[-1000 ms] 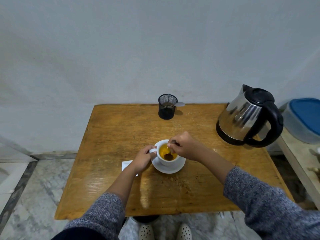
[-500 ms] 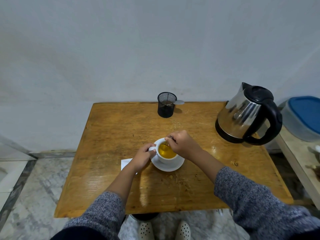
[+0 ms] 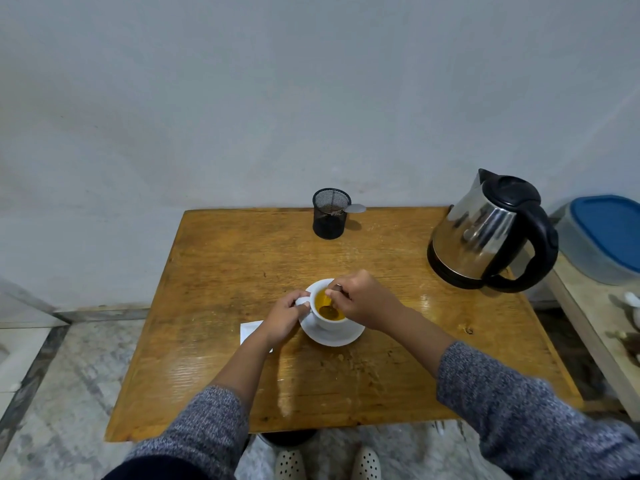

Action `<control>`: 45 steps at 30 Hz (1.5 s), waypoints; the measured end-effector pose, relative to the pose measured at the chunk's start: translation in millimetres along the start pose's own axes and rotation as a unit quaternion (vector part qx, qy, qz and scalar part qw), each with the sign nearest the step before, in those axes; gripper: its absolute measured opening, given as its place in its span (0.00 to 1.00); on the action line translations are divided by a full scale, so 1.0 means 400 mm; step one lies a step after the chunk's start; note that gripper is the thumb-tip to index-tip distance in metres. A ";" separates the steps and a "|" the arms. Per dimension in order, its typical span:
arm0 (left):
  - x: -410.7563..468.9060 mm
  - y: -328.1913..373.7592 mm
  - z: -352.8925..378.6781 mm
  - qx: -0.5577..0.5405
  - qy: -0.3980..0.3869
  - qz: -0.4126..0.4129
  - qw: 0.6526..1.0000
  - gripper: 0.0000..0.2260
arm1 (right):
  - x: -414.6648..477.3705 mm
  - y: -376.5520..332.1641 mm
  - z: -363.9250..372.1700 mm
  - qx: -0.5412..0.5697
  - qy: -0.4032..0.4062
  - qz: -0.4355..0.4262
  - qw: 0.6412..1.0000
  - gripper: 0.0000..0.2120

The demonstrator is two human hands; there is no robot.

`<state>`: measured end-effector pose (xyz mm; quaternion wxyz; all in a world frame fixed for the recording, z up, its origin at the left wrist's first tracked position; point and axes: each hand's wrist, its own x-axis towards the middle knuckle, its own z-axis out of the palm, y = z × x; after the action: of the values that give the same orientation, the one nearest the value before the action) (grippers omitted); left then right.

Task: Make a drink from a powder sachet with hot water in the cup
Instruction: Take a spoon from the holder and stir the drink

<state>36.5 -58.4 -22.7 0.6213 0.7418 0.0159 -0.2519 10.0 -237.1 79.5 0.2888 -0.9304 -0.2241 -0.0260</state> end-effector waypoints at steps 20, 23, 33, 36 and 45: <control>0.013 -0.009 -0.005 0.012 -0.005 0.000 1.000 0.08 | -0.017 0.030 -0.147 0.080 0.064 0.036 0.994 0.06; 0.011 -0.012 -0.007 0.010 -0.002 -0.002 1.000 0.08 | -0.025 0.042 -0.161 0.100 0.049 0.044 0.993 0.05; 0.006 -0.006 -0.002 0.017 0.005 0.003 1.000 0.08 | -0.036 0.057 -0.146 0.120 0.011 0.075 0.990 0.06; -0.001 0.000 -0.003 0.026 0.000 0.002 1.000 0.09 | -0.041 0.073 -0.142 0.248 0.093 0.144 0.953 0.06; -0.012 0.004 0.006 0.032 0.021 -0.004 0.999 0.07 | -0.120 0.176 -0.110 0.552 0.445 0.425 0.563 0.05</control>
<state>32.0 -59.8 -19.5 0.5960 0.7661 0.0243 -0.2393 0.8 -332.0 70.5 0.7869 -0.4479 0.3838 -0.1816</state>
